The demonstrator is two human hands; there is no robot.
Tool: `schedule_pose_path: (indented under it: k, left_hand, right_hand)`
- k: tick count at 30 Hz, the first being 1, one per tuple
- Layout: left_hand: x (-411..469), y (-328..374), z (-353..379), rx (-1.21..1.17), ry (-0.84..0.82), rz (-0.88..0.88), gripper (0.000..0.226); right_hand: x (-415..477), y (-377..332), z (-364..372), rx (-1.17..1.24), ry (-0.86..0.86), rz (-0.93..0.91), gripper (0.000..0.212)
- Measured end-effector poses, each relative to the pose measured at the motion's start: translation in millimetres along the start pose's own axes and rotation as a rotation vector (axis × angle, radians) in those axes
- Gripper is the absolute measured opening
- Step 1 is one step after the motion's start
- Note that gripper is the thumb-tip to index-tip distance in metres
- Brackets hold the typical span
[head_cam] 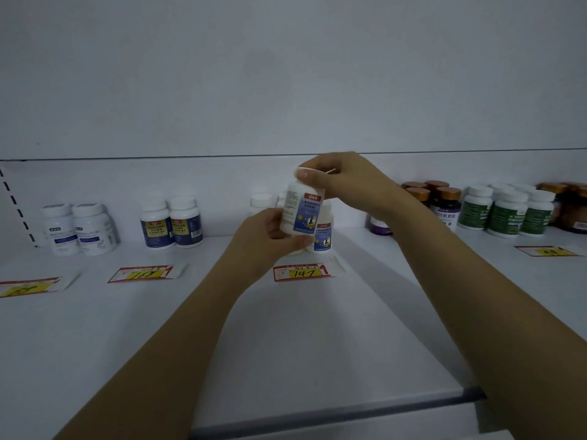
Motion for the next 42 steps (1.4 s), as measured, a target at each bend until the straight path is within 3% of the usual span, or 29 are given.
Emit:
schedule_pose_path:
  k: [3,6,14,25,33,38,42]
  left_hand:
    - [-3,-5,-13,0.144,0.100,0.015,0.046]
    - [-9,-11,-21,0.491,0.149,0.067,0.046]
    - [-12,-78,-17,1.080,-0.126,-0.143,0.059]
    - [-14,-86,-12,1.119,-0.187,-0.177,0.059]
    - [-15,-89,-10,1.129,-0.229,-0.206,0.060]
    - [-11,-93,-13,1.092,-0.201,-0.237,0.060]
    - [-2,-82,-22,1.182,-0.119,-0.165,0.056]
  right_hand:
    - [19,-16,-16,-0.079,0.047,-0.020,0.032]
    - [42,-36,-32,-0.204,0.123,-0.079,0.032]
    - [79,-7,-4,-0.522,0.091,-0.044,0.038]
    - [69,66,34,-0.634,-0.057,0.125,0.033]
    - [67,77,38,-0.586,-0.086,0.225,0.033]
    - [62,64,21,-0.619,-0.070,0.173,0.026]
    - [56,50,-2,-0.676,-0.074,0.086,0.014]
Point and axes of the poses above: each hand's wrist, its own x-axis towards the middle knuckle, its own z-axis out of the palm, y = z × x, the point moved 9 cm from there along x, towards the middle knuckle, and after that the axes turned 9 degrees about y, right-handed, at the moved point
